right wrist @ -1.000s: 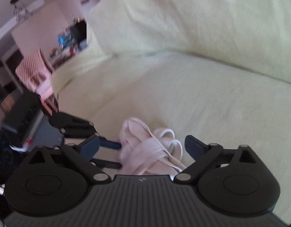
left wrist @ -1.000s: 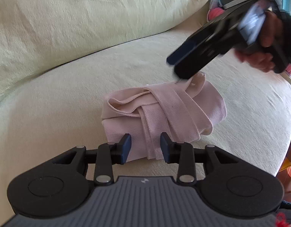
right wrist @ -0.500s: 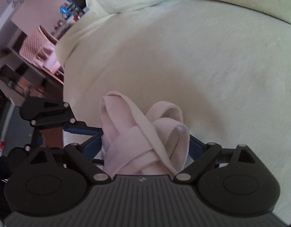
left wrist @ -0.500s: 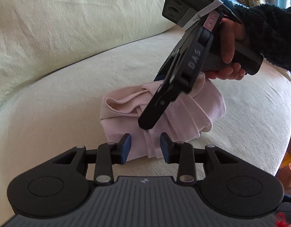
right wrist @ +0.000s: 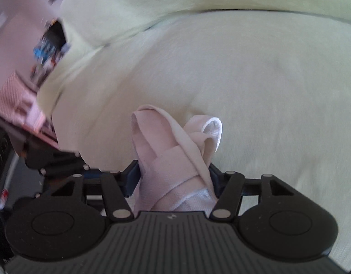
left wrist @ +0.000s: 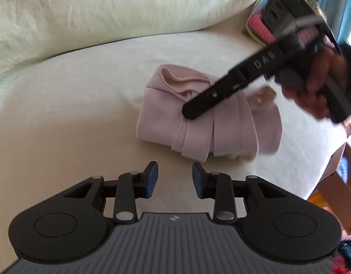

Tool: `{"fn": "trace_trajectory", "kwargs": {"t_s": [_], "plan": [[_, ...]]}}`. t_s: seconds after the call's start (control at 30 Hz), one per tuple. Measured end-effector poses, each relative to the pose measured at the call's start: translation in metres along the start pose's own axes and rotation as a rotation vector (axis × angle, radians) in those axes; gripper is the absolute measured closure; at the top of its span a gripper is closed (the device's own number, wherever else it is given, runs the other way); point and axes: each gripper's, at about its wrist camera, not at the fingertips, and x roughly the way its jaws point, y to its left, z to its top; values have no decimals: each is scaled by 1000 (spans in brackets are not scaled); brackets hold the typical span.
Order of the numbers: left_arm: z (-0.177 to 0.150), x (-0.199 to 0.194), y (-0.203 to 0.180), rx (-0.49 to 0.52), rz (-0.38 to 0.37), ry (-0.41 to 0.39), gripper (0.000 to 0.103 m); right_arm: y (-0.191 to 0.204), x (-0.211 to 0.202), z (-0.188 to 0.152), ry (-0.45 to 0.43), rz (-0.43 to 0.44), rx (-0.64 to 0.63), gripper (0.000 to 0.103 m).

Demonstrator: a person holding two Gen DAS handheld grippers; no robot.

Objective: Fold shopping bag
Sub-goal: 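Grasp the wrapped bag with the right gripper and lift it off the sofa, then lower the wrapped bag into the cardboard box beside the blue cloth with the right gripper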

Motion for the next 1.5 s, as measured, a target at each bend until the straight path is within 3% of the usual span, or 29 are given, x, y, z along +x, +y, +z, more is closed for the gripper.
{"fn": "trace_trajectory", "kwargs": {"t_s": [0.07, 0.17, 0.3, 0.47, 0.73, 0.87, 1.0, 1.17, 1.3, 1.4, 1.5], "plan": [[6, 5, -14, 35, -30, 14, 63, -11, -17, -20, -73, 8, 84, 49], [17, 12, -53, 154, -60, 42, 64, -33, -62, -80, -264, -15, 292, 49], [31, 24, -116, 303, -131, 61, 64, -51, -107, -160, -457, -52, 515, 49], [26, 27, -185, 466, -191, 83, 64, -54, -154, -249, -622, -105, 681, 49], [30, -14, -256, 603, -294, 41, 64, -58, -209, -359, -856, 0, 908, 49], [32, -21, -307, 713, -380, 10, 64, -41, -251, -415, -1013, -24, 955, 49], [19, -19, -378, 826, -496, 7, 63, -18, -295, -482, -1171, -160, 1012, 49], [-7, 15, -474, 922, -604, 58, 63, 1, -348, -583, -1363, -509, 1199, 49], [-22, 46, -531, 1005, -632, 126, 63, -19, -363, -633, -1426, -735, 1389, 49], [-25, 70, -558, 1066, -632, 174, 63, -49, -355, -651, -1445, -808, 1532, 49], [-25, 99, -579, 1114, -628, 210, 63, -80, -341, -650, -1399, -902, 1641, 49]]}}
